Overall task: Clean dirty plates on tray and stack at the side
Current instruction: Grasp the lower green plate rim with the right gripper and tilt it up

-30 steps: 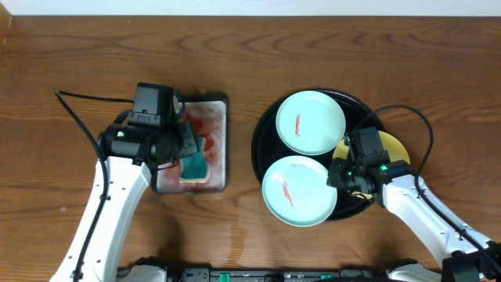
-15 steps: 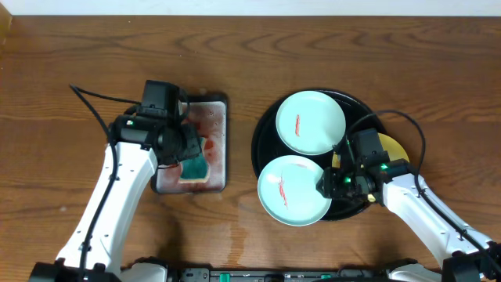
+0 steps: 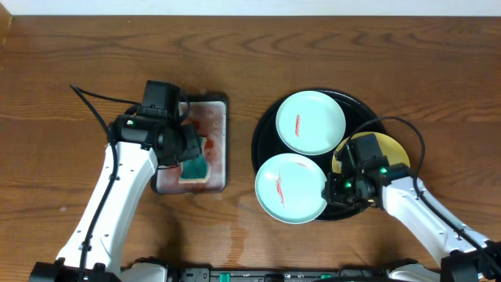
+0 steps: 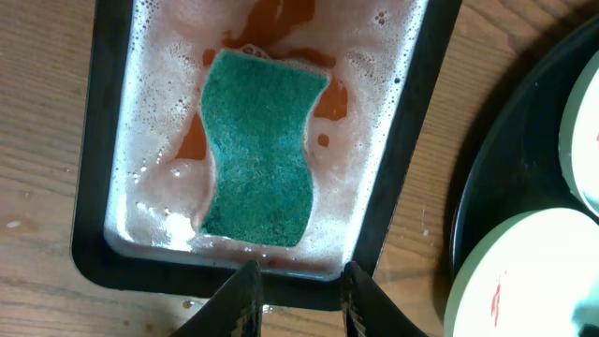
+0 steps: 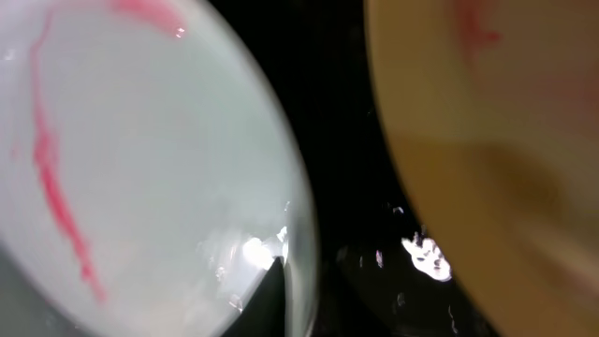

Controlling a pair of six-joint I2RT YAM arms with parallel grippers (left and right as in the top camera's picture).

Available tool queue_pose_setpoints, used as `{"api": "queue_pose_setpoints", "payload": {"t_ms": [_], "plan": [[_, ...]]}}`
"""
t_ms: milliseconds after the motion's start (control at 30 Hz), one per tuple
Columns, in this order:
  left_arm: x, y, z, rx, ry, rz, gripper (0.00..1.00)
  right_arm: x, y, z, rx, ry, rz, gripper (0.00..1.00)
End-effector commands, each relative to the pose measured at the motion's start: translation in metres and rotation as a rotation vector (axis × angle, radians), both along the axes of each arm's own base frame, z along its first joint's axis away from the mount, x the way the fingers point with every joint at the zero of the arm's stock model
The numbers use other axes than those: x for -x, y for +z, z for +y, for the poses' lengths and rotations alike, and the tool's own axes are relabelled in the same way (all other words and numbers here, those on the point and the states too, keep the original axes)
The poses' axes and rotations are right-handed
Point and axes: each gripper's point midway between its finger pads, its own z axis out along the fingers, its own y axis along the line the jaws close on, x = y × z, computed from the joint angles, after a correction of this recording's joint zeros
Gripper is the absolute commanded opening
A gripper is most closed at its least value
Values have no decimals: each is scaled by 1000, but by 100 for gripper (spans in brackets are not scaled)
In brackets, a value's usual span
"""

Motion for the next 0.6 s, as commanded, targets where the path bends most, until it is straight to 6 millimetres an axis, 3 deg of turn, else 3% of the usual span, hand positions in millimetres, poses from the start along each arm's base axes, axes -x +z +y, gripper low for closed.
{"api": "queue_pose_setpoints", "payload": {"t_ms": [0,400,567], "plan": [[3,-4,0,-4,-13,13,29,3,-10,-3,10,-43,1,1],[4,-4,0,-4,-13,13,29,-54,-4,-40,207,-187,-235,1],[3,-4,0,-4,-13,13,30,-67,1,-40,209,-202,-294,1]]}}
